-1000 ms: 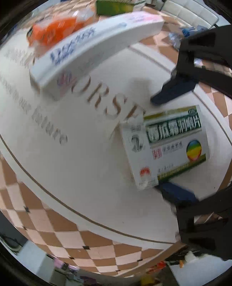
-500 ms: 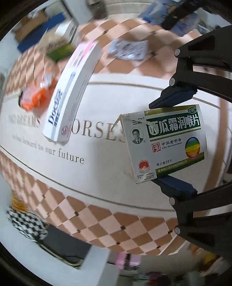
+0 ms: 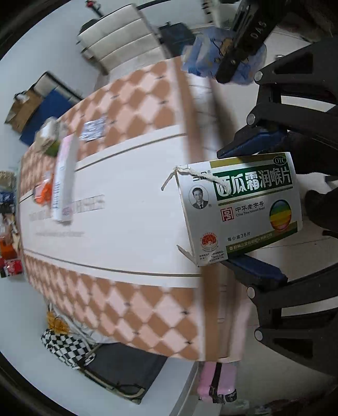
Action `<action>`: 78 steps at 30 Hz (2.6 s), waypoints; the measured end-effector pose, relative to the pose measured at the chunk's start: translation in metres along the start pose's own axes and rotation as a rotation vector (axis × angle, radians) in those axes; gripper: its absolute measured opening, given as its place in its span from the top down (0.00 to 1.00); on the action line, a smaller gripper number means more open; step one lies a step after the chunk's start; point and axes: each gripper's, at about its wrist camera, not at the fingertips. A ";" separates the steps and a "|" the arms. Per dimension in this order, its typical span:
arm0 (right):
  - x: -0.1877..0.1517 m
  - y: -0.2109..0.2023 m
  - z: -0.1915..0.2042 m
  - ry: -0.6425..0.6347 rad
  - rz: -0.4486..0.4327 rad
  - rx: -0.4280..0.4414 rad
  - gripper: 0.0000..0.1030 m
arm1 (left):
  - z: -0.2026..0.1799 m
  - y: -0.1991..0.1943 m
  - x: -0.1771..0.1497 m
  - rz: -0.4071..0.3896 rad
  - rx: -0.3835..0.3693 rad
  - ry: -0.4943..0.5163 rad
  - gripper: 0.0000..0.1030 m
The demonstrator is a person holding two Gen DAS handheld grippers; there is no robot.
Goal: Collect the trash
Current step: 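Carry both items to the trash bin and open both tools to drop them, then raise both tools from the bin back toward the table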
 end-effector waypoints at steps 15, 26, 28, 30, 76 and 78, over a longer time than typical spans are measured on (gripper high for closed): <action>-0.162 0.162 -0.032 0.063 0.260 -0.063 0.82 | 0.010 0.180 -0.125 0.291 -0.060 -0.033 0.34; -0.191 0.326 -0.069 0.133 0.347 -0.037 0.82 | 0.027 0.336 -0.148 0.395 -0.101 -0.023 0.34; -0.192 0.347 -0.074 0.139 0.352 -0.029 0.82 | 0.032 0.351 -0.151 0.415 -0.136 -0.046 0.33; -0.195 0.368 -0.077 0.142 0.361 -0.011 0.82 | 0.038 0.364 -0.154 0.430 -0.171 -0.091 0.33; -0.197 0.296 -0.025 -0.110 0.237 -0.219 0.02 | 0.056 0.223 -0.188 0.293 0.037 -0.140 0.04; -0.196 0.263 -0.021 -0.111 0.220 -0.213 0.02 | 0.050 0.194 -0.185 0.283 0.033 -0.140 0.04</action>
Point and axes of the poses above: each gripper's, at about its wrist camera, not at the fingertips, and y roughly the way its jaws point, z to its left, x to its top, and after that the axes turned 11 degrees about -x, right-handed
